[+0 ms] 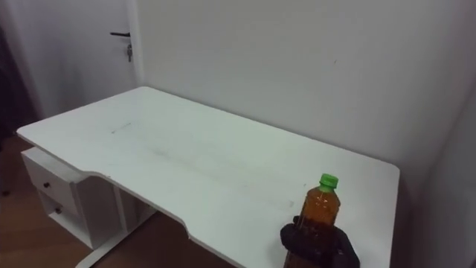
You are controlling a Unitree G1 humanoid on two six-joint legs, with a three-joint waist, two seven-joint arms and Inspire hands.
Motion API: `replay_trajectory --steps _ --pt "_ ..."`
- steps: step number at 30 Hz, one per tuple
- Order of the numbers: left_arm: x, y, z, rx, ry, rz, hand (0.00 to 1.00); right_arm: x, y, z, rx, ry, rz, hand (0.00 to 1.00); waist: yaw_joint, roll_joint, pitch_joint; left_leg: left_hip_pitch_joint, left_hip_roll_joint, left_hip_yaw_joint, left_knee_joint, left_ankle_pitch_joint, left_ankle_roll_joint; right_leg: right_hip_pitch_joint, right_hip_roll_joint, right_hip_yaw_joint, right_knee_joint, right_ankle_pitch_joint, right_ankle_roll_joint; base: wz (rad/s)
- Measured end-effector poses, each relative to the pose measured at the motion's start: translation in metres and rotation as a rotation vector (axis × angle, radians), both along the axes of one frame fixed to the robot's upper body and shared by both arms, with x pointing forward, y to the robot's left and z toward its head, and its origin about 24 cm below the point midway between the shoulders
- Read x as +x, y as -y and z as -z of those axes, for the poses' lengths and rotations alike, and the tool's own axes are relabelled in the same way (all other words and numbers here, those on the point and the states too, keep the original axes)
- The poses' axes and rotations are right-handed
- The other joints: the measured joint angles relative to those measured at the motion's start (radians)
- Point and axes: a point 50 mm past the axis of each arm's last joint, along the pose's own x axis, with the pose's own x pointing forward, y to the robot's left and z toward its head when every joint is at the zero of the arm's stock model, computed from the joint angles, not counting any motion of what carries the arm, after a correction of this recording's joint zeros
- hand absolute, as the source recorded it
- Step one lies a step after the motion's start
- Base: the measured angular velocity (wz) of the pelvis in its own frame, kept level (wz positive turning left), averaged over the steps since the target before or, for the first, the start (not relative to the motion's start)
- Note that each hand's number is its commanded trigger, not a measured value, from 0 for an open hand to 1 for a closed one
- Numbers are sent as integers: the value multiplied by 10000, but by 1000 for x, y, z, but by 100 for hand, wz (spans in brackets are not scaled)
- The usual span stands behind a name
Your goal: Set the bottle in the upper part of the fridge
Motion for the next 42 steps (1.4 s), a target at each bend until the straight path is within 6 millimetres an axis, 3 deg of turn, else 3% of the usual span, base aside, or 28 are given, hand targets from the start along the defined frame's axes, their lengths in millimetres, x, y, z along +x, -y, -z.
replay_trajectory --steps 5,10,13,18,21,25,34,39,42 --pt "6 -4 -1 83 414 -292 0 6 0 -34 -222 1248 -746 100 -220 13 -10 78 -6 158 -105 17 30 -132 2 403 145 0 33 -9" --pt "16 -6 0 160 665 -394 0 11 -1 -89 -433 3378 -1661 100 -513 -127 16 457 -2 348 -343 10 31 41 85 791 104 3 39 -12" --pt "28 -7 0 192 983 -384 0 14 6 -107 -616 3999 -1662 100 -769 -304 -28 492 6 393 -355 5 31 32 129 997 62 9 49 -5" --pt "30 -8 0 185 1118 -363 0 19 14 -138 -748 5017 -1621 100 -964 -333 -42 591 19 593 -445 1 44 100 211 1245 -131 86 155 -14" --pt "27 -7 0 180 1002 -408 0 21 18 -148 -665 5405 -1588 100 -1316 -356 -57 649 32 599 -472 -8 52 184 299 1286 -325 137 172 0" --pt "24 -8 0 211 965 -511 0 19 26 -160 -535 5802 -1364 100 -1537 -420 -102 674 44 615 -513 -8 55 213 352 1566 -406 186 198 0" --pt "17 -12 -2 589 859 -775 0 11 32 -183 -993 6532 -1016 100 -1718 -528 -177 1074 44 834 -731 -9 54 396 373 1739 -417 180 204 -8" --pt "17 -16 -4 798 989 -951 0 9 32 -192 -998 6886 -976 100 -1968 -572 -167 1060 62 985 -777 -11 58 385 473 1836 -576 238 226 -9" --pt "14 -19 -5 966 1061 -1252 0 5 42 -200 -949 7233 -531 100 -2036 -561 -165 1077 129 1167 -790 -19 62 354 527 2095 -603 353 213 -14"
